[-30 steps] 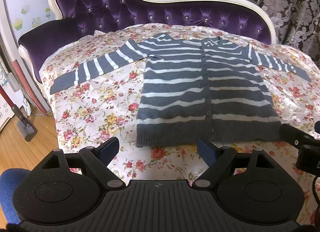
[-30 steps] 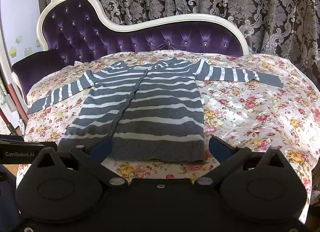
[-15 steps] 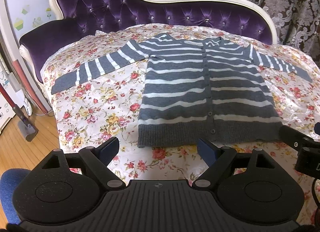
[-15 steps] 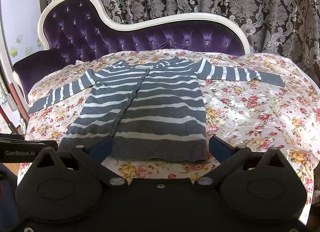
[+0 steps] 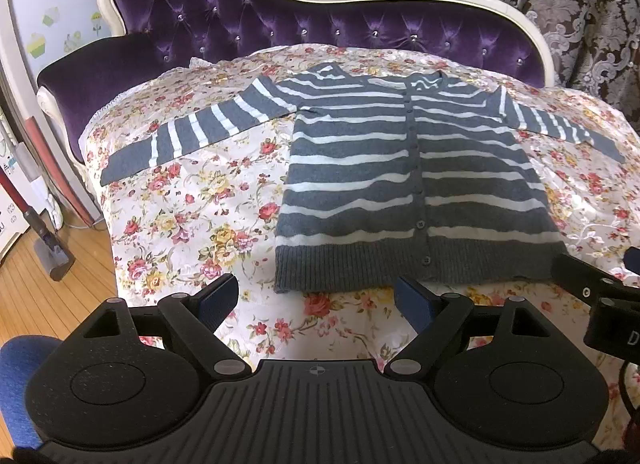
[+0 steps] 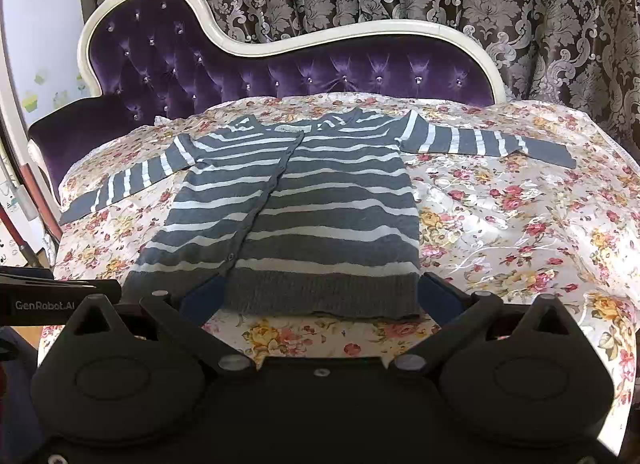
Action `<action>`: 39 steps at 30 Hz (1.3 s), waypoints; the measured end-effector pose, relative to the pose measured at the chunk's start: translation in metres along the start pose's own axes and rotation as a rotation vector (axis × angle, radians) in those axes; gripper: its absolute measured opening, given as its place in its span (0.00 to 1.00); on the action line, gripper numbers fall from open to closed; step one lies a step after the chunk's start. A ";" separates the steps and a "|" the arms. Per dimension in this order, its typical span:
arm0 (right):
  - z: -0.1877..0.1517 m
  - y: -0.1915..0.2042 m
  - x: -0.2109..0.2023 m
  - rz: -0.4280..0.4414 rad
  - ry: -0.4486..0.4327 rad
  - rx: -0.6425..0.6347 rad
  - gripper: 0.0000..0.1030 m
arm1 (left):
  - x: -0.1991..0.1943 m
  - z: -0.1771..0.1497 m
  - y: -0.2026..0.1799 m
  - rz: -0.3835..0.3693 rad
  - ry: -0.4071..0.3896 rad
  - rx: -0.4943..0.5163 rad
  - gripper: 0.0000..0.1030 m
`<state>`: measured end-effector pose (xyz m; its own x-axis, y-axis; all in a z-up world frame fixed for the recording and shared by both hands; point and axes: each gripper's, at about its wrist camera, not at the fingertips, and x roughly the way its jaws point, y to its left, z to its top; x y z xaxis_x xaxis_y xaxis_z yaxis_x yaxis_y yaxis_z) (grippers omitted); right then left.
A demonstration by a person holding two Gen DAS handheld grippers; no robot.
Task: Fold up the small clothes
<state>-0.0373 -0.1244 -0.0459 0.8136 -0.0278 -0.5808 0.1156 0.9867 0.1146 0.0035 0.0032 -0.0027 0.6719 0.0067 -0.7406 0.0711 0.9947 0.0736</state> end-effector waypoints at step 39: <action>-0.001 0.002 0.007 0.016 0.024 0.008 0.99 | 0.007 -0.001 0.004 0.003 0.023 -0.004 0.82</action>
<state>-0.0323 -0.1225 -0.0502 0.8015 -0.0076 -0.5979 0.1071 0.9856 0.1310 0.0084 0.0072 -0.0083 0.6550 0.0122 -0.7556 0.0657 0.9952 0.0731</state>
